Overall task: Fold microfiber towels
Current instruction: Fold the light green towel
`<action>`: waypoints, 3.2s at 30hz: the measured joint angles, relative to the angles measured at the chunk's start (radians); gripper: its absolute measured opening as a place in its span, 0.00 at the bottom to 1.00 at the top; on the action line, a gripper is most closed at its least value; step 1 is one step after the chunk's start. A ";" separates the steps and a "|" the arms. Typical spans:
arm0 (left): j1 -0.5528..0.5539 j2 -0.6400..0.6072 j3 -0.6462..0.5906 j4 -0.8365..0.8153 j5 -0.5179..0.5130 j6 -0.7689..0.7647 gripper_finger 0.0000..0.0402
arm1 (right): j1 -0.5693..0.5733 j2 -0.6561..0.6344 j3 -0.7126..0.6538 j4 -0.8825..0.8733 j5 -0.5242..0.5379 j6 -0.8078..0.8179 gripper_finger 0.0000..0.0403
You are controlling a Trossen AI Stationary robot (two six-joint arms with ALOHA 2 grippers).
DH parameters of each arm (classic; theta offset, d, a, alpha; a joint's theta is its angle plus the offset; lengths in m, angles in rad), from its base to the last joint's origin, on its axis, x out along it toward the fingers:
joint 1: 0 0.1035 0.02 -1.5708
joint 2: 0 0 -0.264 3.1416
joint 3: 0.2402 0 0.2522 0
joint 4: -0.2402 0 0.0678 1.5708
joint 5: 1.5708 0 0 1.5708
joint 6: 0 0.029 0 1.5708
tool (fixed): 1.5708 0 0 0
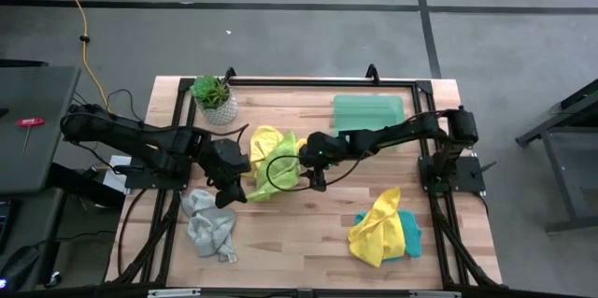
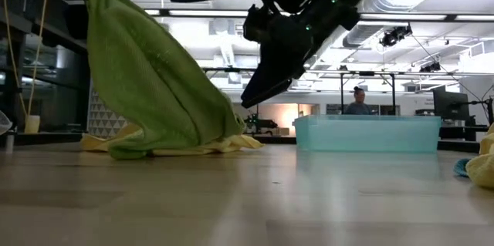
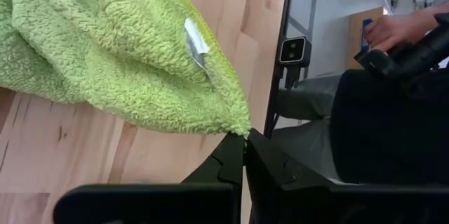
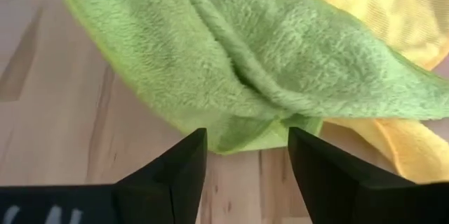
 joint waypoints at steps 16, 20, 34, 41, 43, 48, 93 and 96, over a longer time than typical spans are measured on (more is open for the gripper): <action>0.000 0.000 0.000 0.001 0.000 -0.003 0.00 | -0.012 0.076 0.000 0.095 0.020 0.002 0.48; 0.000 0.000 0.000 0.001 0.000 -0.003 0.00 | -0.012 0.080 0.000 0.094 0.026 -0.005 0.48; 0.000 0.000 0.000 0.001 0.001 -0.003 0.00 | -0.012 0.090 0.000 0.110 0.040 0.011 0.09; 0.019 -0.017 0.000 0.000 0.011 0.001 0.00 | -0.012 0.018 0.000 0.082 0.009 0.088 0.01; 0.045 -0.039 0.000 0.000 0.015 0.004 0.00 | -0.012 -0.043 0.000 0.040 0.009 0.091 0.01; 0.143 -0.107 -0.001 0.000 0.014 0.020 0.00 | -0.012 -0.240 0.000 -0.070 0.037 0.109 0.00; 0.432 0.564 0.001 0.175 -0.628 0.277 0.00 | 0.091 -0.230 0.000 -0.312 0.300 0.431 0.00; 0.505 0.549 0.021 0.162 -0.645 0.332 0.00 | 0.079 -0.230 0.000 -0.312 0.359 0.432 0.00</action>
